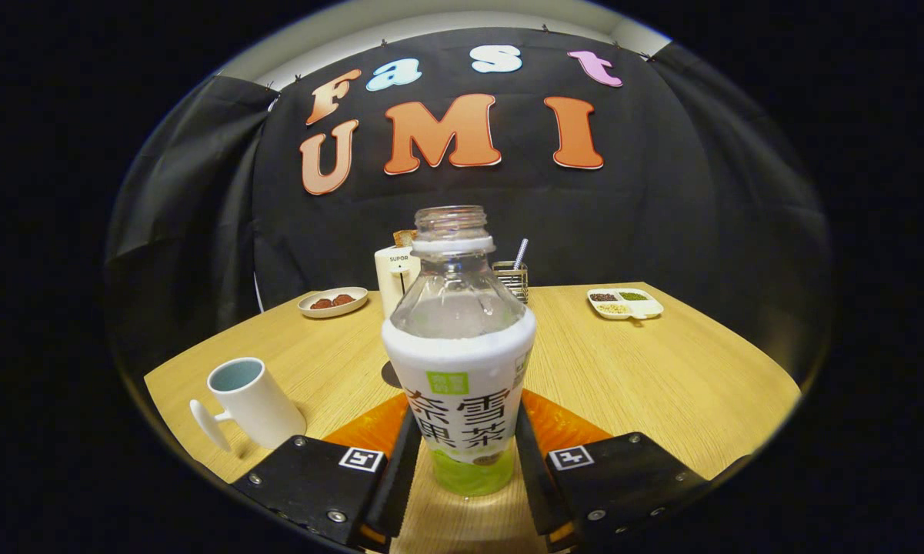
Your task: Take the bottle from table, then pour the juice into the cup, finally place the bottle on the coaster
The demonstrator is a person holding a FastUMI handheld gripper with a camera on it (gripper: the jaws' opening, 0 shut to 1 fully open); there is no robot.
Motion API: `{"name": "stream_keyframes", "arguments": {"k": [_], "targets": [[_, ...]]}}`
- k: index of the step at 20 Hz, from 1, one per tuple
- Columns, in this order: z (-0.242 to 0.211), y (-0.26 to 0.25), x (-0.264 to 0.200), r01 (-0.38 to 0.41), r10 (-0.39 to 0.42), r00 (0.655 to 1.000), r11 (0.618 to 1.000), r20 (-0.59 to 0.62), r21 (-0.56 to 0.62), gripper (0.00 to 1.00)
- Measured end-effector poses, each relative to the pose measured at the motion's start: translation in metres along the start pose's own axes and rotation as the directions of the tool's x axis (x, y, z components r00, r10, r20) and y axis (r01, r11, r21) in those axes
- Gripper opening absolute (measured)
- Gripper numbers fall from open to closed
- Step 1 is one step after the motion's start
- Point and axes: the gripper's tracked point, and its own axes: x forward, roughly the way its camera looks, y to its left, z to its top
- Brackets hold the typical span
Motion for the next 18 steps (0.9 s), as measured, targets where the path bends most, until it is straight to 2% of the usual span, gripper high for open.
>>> {"name": "stream_keyframes", "arguments": {"k": [4,8,11,14,18], "targets": [[0.011,0.002,0.0,0.007,-0.007,1.0,1.0,-0.004,-0.015,0.61],[0.03,0.003,-0.002,0.04,-0.036,0.999,0.992,0.037,-0.12,0.61],[0.039,0.008,-0.004,0.065,-0.054,0.997,0.971,0.056,-0.232,0.61],[0.049,0.015,-0.005,0.091,-0.066,0.994,0.934,0.085,-0.346,0.61],[0.062,0.032,-0.005,0.1,-0.054,0.991,0.902,0.12,-0.42,0.6]]}}
